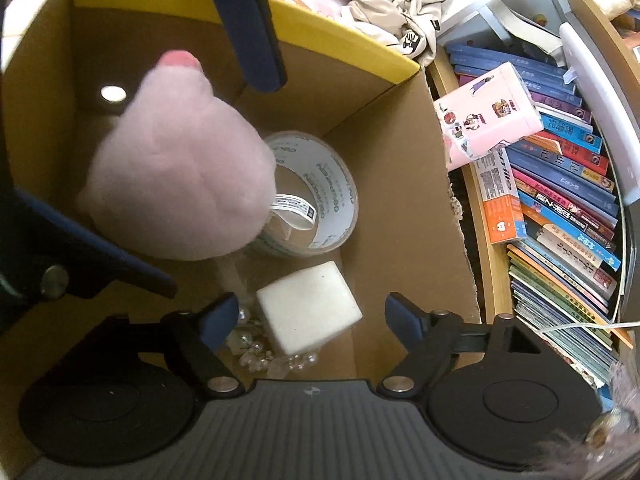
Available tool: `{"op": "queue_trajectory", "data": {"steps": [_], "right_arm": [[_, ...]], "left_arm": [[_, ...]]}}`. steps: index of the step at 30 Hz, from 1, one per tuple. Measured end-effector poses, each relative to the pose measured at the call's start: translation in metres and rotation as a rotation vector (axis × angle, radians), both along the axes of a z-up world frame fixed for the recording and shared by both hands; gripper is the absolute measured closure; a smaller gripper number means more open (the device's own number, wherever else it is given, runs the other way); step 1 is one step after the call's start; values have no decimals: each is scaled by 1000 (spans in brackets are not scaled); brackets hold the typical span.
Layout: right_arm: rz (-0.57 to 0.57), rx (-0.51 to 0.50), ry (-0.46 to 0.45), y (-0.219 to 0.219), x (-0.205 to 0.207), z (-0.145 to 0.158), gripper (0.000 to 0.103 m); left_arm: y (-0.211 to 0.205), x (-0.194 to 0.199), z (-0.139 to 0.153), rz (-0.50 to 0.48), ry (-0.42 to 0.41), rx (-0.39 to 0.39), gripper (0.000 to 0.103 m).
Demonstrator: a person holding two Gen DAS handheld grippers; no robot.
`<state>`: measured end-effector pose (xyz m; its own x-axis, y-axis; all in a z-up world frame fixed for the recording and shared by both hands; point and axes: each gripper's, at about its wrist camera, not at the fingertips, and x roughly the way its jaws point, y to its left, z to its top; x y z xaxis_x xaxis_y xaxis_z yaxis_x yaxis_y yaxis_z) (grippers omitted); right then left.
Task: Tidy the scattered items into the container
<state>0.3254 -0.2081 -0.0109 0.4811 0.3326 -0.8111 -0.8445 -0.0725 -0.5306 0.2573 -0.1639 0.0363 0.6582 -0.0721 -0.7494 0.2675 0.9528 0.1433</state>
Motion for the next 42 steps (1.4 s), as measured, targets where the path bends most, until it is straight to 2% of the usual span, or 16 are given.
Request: {"op": "queue_trajectory", "data": {"steps": [8, 11, 21, 26, 31, 42], "right_arm": [[-18, 22, 2, -10, -21, 14, 20], [-43, 42, -60, -13, -27, 19, 20], [-198, 150, -144, -27, -41, 43, 20], [-306, 193, -173, -38, -45, 51, 20], [-403, 259, -145, -48, -55, 63, 20], [-584, 386, -139, -62, -102, 80, 20]], "left_arm": [[5, -25, 18, 30, -82, -24, 11], [10, -35, 23, 47, -106, -49, 11], [26, -67, 36, 92, -231, -130, 10], [36, -81, 36, 106, -242, -152, 7], [48, -92, 34, 114, -232, -181, 7], [66, -126, 35, 79, -244, -209, 7]]}}
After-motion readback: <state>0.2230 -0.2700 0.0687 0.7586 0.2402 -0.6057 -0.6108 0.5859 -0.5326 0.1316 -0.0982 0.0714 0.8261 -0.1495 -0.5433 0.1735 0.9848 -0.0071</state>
